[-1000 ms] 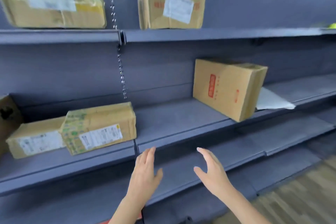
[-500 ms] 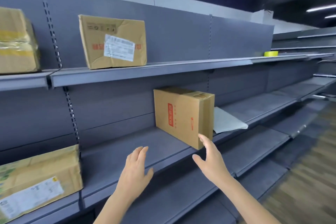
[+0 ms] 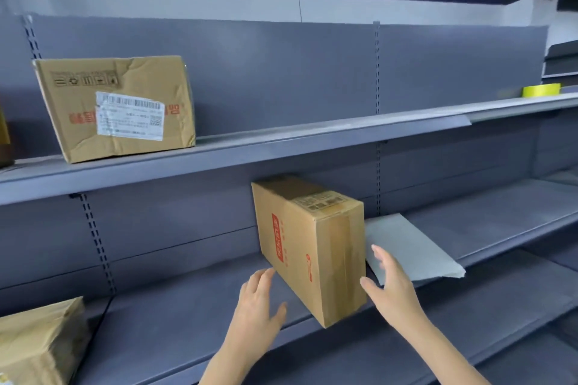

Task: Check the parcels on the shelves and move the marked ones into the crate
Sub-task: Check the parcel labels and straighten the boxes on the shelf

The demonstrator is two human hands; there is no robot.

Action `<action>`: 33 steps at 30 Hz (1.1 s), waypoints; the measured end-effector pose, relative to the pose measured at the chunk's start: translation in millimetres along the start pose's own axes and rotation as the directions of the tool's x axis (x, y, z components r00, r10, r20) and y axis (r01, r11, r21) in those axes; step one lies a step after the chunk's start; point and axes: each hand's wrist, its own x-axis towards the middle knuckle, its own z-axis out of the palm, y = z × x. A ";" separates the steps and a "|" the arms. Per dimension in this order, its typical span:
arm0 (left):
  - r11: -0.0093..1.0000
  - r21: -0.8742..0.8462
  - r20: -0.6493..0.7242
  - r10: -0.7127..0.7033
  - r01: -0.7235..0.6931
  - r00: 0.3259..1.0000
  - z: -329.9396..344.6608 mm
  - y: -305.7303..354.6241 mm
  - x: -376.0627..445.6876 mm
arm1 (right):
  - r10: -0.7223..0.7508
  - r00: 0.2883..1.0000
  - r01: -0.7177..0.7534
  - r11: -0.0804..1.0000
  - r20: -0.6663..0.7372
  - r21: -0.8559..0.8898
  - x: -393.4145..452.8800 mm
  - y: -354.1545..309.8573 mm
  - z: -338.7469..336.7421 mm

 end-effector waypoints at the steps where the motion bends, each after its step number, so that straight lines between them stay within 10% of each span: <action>1: 1.000 -0.008 0.004 -0.011 0.011 1.000 1.7 1.3 2.6 | -0.003 1.000 0.003 1.000 0.007 0.006 7.4 3.5 1.9; 15: 0.918 -0.272 0.299 -0.204 0.289 0.932 67.9 29.4 59.0 | 0.210 0.939 -0.270 0.941 0.271 0.206 76.4 44.6 30.0; 33: 0.715 -0.692 -0.221 -0.344 0.102 0.913 -51.7 -16.4 -47.0 | -0.224 0.964 0.132 0.871 0.144 0.473 -35.2 -75.1 95.4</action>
